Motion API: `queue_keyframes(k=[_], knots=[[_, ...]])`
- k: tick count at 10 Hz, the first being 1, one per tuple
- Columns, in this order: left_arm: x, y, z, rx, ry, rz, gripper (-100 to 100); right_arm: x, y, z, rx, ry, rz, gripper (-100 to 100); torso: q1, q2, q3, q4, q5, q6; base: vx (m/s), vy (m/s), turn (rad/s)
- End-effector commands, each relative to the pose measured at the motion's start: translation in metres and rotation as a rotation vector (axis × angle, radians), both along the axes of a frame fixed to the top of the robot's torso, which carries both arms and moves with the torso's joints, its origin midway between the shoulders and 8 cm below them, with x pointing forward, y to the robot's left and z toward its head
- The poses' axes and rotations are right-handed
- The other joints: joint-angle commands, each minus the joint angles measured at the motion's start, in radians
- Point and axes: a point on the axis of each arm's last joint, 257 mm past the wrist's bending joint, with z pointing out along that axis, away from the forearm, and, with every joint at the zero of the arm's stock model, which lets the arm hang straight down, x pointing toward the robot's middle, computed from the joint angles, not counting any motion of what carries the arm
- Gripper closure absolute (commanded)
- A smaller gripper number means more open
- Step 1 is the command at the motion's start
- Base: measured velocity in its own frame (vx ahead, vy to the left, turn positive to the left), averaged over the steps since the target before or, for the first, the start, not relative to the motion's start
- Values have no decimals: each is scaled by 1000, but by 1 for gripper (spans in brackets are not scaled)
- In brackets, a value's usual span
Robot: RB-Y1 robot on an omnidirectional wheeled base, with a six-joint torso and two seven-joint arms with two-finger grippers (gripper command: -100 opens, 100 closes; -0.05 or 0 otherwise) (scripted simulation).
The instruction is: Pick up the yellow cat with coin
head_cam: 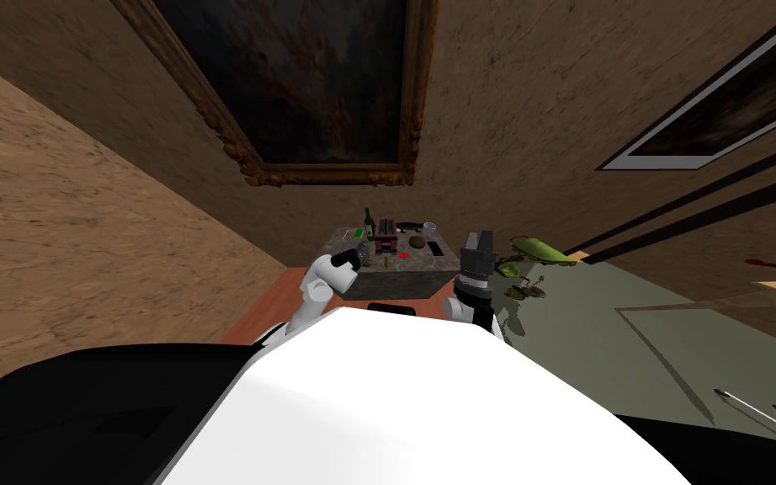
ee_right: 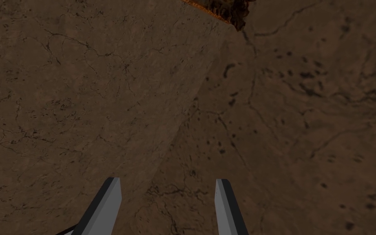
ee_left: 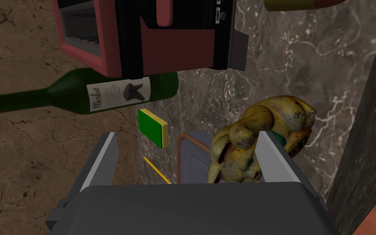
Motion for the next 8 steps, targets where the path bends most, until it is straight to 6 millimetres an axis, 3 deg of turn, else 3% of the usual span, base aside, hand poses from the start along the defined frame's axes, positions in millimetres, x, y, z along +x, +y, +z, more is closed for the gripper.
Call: queue_keyframes(k=[1,5,6,7,8], knots=[[-6,6,-12,23,47,14,-100,0,0,0,0,0,0,0,0,0,0,0,0,0,24,22,-59],[-24,25,-44,87,165,49,-100,0,0,0,0,0,0,0,0,-1,0,0,0,0,36,34,-68],[-20,20,-37,77,146,43,-100,0,0,0,0,0,0,0,0,0,0,0,0,0,13,17,-9],[-21,20,-38,79,151,45,0,0,0,0,0,0,0,0,-1,1,0,0,0,0,0,0,0],[-14,21,-44,79,149,46,-100,0,0,0,0,0,0,0,-2,1,1,0,0,0,5,0,-12]])
